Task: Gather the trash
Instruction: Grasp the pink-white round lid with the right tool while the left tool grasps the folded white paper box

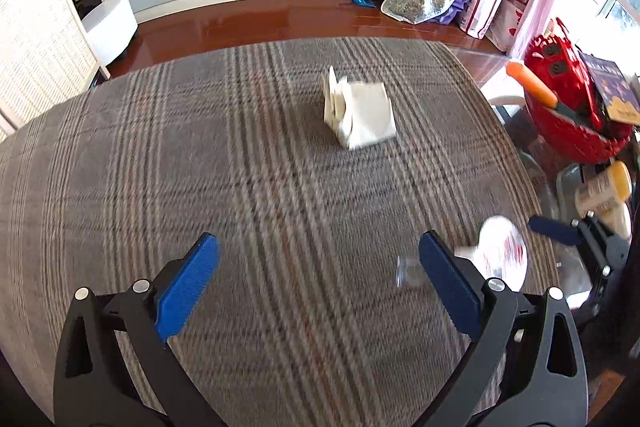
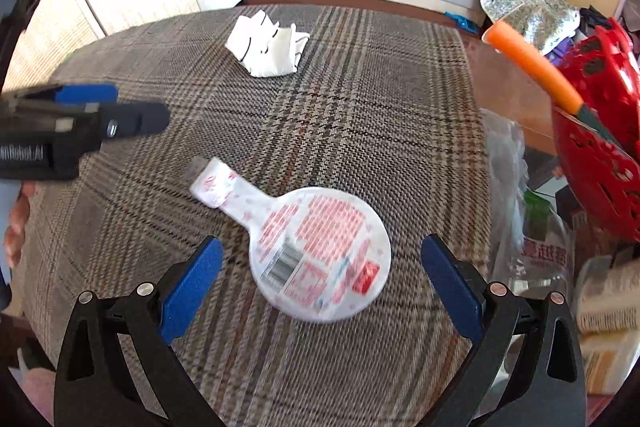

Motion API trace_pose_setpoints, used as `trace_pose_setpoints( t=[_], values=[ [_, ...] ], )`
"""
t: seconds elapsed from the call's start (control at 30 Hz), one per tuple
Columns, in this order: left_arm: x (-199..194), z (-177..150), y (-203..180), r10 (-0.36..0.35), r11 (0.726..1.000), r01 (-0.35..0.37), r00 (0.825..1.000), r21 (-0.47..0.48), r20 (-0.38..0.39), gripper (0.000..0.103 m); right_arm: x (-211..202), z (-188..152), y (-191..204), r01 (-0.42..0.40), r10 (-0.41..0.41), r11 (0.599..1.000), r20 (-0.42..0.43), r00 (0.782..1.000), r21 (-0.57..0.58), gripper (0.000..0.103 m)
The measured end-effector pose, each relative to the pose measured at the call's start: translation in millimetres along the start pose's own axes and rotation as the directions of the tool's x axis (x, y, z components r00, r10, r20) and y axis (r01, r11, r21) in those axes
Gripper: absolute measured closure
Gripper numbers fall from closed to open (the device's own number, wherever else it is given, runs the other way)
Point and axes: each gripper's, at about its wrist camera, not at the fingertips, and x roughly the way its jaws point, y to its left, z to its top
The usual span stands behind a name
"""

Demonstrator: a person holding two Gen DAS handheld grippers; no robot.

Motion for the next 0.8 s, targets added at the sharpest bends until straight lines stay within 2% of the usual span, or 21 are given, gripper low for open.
trace_pose_setpoints(
  t=[0.13, 0.23, 0.47, 0.57, 0.67, 0.73, 0.77, 0.8],
  values=[
    [22, 28, 1, -0.035, 0.999, 0.035, 0.999, -0.016, 0.002, 0.008, 14, 9, -4, -0.036, 0.036, 0.999, -0.019, 0.999, -0.004, 0.003],
    [34, 44, 2, -0.040, 0.999, 0.040, 0.999, -0.019, 0.017, 0.008, 18, 14, -2, -0.038, 0.038, 0.999, -0.017, 0.999, -0.027, 0.003],
    [71, 69, 4, -0.066, 0.998, 0.066, 0.998, -0.011, -0.014, 0.009, 27, 21, 4, -0.027, 0.024, 0.994, -0.031, 0.999, -0.106, 0.004],
    [78, 72, 2, -0.098, 0.995, 0.098, 0.995, 0.011, -0.025, 0.019, 27, 21, 9, -0.018, 0.015, 0.991, -0.027, 1.000, -0.131, 0.008],
    [80, 73, -5, -0.120, 0.992, 0.121, 0.992, 0.043, -0.025, 0.033, 24, 21, 12, -0.028, 0.026, 0.989, -0.014, 1.000, -0.143, 0.021],
    [78, 73, -12, -0.148, 0.986, 0.149, 0.989, 0.071, -0.024, 0.055, 21, 20, 13, -0.031, 0.030, 0.990, -0.008, 1.000, -0.140, 0.038],
    [76, 72, -15, -0.153, 0.985, 0.155, 0.988, 0.081, -0.023, 0.059, 19, 20, 12, -0.034, 0.033, 0.990, -0.007, 0.999, -0.138, 0.041],
    [75, 72, -18, -0.143, 0.986, 0.144, 0.990, 0.088, -0.018, 0.062, 18, 20, 12, -0.035, 0.034, 0.990, -0.007, 0.999, -0.135, 0.050]
  ],
)
